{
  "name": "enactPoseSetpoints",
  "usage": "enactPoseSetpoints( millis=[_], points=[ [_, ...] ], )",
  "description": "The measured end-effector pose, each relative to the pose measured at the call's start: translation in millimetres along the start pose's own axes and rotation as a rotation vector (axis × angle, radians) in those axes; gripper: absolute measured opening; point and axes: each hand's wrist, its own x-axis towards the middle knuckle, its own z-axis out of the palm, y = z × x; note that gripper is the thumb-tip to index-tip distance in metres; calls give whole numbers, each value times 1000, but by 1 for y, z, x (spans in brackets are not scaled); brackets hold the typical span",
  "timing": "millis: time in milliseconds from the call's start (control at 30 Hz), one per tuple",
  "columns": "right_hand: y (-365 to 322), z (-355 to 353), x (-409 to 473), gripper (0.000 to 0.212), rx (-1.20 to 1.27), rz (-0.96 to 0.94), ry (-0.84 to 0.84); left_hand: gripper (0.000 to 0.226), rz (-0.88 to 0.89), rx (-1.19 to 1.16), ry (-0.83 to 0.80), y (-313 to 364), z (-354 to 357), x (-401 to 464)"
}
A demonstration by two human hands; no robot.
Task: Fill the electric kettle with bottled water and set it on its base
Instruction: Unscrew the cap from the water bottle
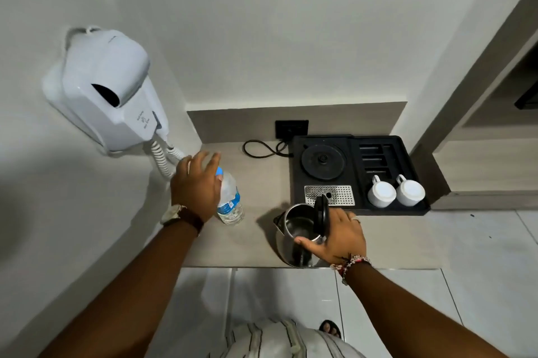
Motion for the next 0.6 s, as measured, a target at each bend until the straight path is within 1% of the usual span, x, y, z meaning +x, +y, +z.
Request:
enactPoseSetpoints(
  millis=[100, 167, 233, 300, 367, 400, 433, 500, 533, 600],
  points=[
    [2, 1, 0, 96, 18, -18, 21, 35, -31, -29, -185, -12, -5, 12],
    [2, 1, 1, 95, 21, -16, 18, 30, -44, -59, -204, -11, -7, 14],
    [2, 0, 2, 98, 18, -5, -8, 29, -63, -88, -152, -8, -9, 14],
    [1, -1, 3, 100, 24, -5, -27, 31, -79, -148, -31, -5, -13, 14],
    [2, -1, 3, 98, 31, -9, -34, 35, -41, -220, 81, 5, -14, 8],
    [2, -1, 3, 97, 29, -8, -43, 38, -14, -259, 92, 12, -10, -1],
    [2, 0, 3, 96, 29, -8, -50, 37, 0, -297, 66, 21, -3, -13],
    [3, 0, 2, 98, 29, -10, -54, 27, -34, -369, -74, 37, 19, -46],
    [4, 0, 3, 100, 28, -8, -67, 24, -77, -383, -186, 41, 34, -61],
    [7, -1, 4, 106, 25, -22, -104, 28, -136, -303, -436, 44, 65, -82]
  ],
)
